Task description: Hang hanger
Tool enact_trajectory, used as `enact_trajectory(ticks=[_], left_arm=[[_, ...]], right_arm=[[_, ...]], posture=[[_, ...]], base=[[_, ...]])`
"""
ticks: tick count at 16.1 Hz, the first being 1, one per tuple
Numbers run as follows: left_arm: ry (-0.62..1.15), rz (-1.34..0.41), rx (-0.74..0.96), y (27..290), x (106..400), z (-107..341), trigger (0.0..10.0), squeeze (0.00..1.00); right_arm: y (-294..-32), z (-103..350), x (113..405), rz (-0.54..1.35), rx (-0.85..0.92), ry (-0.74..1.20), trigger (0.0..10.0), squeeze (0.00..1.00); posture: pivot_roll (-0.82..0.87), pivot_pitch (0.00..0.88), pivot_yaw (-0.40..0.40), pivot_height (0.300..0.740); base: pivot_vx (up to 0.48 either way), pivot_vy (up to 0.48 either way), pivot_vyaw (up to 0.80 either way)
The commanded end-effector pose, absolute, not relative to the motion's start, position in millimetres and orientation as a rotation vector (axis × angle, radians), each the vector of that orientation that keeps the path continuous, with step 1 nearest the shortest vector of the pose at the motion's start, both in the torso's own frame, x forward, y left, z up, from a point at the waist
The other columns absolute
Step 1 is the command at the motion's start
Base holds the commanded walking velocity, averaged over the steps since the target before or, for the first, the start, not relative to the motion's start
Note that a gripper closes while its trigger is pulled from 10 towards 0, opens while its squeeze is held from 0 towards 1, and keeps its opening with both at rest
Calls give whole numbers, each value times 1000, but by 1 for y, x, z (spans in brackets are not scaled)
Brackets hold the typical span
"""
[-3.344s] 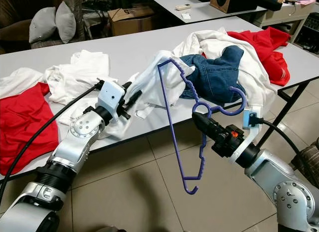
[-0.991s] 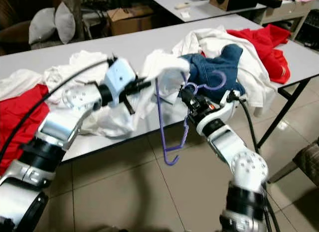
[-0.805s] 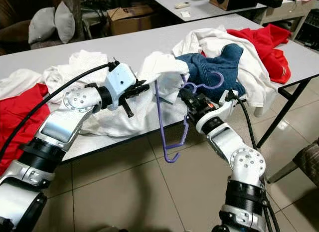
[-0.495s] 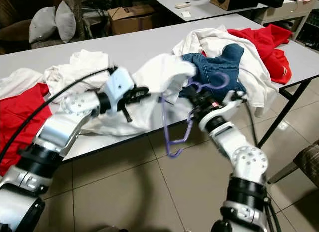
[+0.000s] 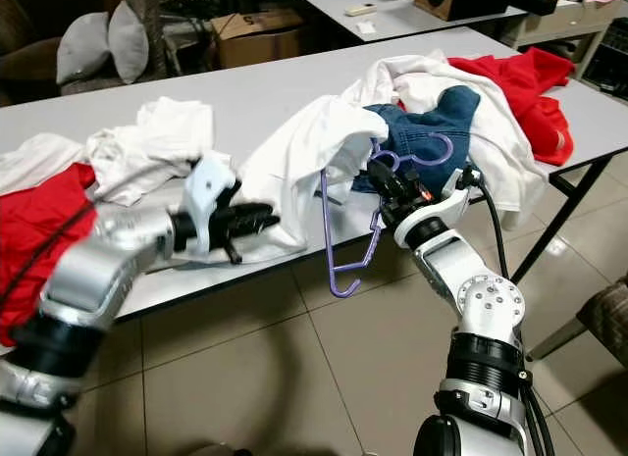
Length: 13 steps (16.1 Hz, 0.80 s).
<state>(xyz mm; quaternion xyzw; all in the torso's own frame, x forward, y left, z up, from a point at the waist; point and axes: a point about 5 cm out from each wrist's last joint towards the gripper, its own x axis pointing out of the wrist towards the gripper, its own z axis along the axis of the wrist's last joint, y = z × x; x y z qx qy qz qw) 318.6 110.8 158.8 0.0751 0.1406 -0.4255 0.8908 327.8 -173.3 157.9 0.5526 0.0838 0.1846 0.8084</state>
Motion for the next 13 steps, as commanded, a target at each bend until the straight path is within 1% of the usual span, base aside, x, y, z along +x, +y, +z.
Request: enact_trajectory(ticks=[1, 2, 5, 6, 8, 9, 11, 12, 13], left_arm=[[337, -833, 95, 112, 318, 147, 10000, 1000], [366, -786, 37, 109, 317, 140, 10000, 1000], [366, -653, 21, 106, 320, 127, 10000, 1000], [343, -654, 73, 106, 320, 124, 10000, 1000], [218, -698, 254, 106, 316, 120, 10000, 1000], [171, -736, 296, 104, 311, 118, 10000, 1000], [124, -777, 305, 100, 307, 116, 10000, 996], [91, -809, 296, 97, 303, 115, 10000, 16], [63, -840, 306, 93, 300, 112, 10000, 0]], right_arm=[[-174, 163, 331, 410, 1183, 156, 10000, 0], [-174, 162, 330, 411, 1179, 162, 10000, 0], [-172, 161, 329, 419, 1174, 166, 10000, 0], [-172, 161, 329, 420, 1175, 165, 10000, 0], [-172, 162, 329, 424, 1178, 158, 10000, 0], [-173, 163, 328, 423, 1182, 154, 10000, 0], [-174, 163, 329, 421, 1186, 151, 10000, 0], [-174, 163, 329, 420, 1189, 149, 10000, 0], [-174, 163, 329, 421, 1192, 148, 10000, 0]], posture=[[-95, 0, 38, 740], [-94, 0, 37, 740], [-102, 0, 39, 740], [-105, 0, 42, 740], [-107, 0, 44, 740], [-108, 0, 45, 740], [-108, 0, 45, 740], [-108, 0, 44, 740], [-107, 0, 43, 740]], base=[[0, 0, 0], [0, 0, 0], [0, 0, 0], [0, 0, 0], [0, 0, 0], [0, 0, 0], [0, 0, 0], [0, 0, 0], [0, 0, 0]])
